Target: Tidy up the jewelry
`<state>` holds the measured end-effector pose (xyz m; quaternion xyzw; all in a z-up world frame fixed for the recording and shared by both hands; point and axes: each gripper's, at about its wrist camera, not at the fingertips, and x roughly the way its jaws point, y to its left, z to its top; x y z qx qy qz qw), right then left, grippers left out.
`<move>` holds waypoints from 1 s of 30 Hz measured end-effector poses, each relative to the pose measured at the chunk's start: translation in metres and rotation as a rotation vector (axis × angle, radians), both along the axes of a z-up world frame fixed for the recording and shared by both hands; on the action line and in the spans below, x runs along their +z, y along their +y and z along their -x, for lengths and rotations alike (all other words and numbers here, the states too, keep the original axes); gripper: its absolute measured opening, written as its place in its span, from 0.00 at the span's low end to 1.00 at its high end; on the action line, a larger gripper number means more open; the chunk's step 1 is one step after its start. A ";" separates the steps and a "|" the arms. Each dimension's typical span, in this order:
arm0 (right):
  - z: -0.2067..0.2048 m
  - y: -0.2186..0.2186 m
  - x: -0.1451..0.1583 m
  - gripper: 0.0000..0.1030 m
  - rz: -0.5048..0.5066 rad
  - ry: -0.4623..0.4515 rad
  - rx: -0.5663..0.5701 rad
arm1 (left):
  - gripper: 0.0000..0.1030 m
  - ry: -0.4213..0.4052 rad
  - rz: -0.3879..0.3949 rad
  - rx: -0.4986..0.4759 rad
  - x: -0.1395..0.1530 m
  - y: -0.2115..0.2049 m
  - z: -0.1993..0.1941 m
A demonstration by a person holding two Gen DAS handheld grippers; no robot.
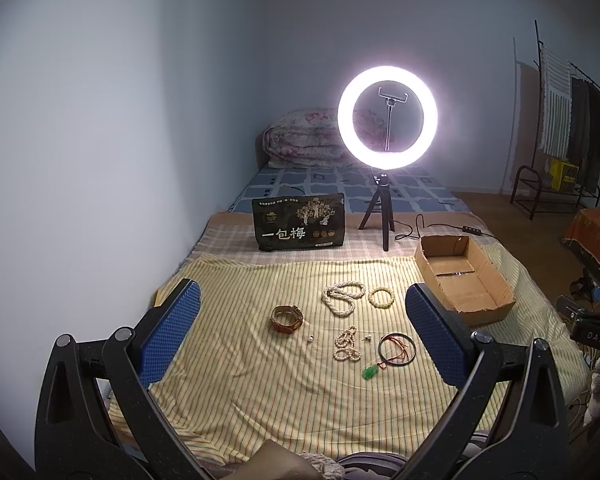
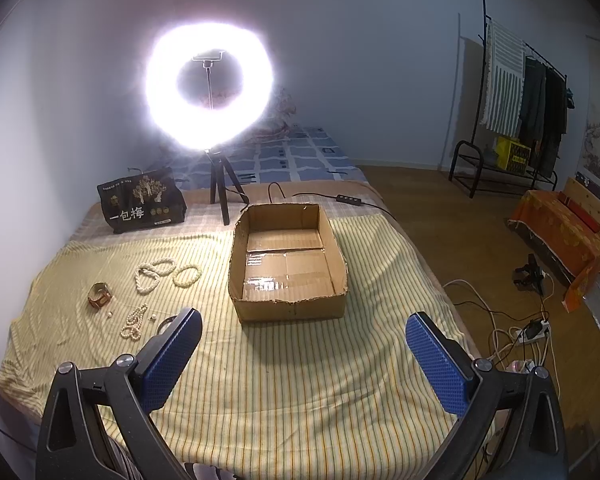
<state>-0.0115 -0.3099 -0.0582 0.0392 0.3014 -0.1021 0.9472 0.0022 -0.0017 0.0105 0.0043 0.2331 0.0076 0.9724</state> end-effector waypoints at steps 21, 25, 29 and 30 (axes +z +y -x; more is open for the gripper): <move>-0.026 0.014 -0.031 1.00 0.057 0.047 0.144 | 1.00 0.185 -0.038 0.054 -0.069 0.031 -0.043; -0.039 0.016 -0.044 1.00 0.034 0.084 0.188 | 1.00 0.219 -0.052 0.031 -0.085 0.035 -0.051; -0.055 0.023 -0.058 1.00 0.033 0.150 0.243 | 1.00 0.263 -0.019 0.016 -0.103 0.043 -0.062; -0.058 0.025 -0.061 1.00 0.030 0.163 0.259 | 1.00 0.277 -0.001 0.010 -0.106 0.046 -0.066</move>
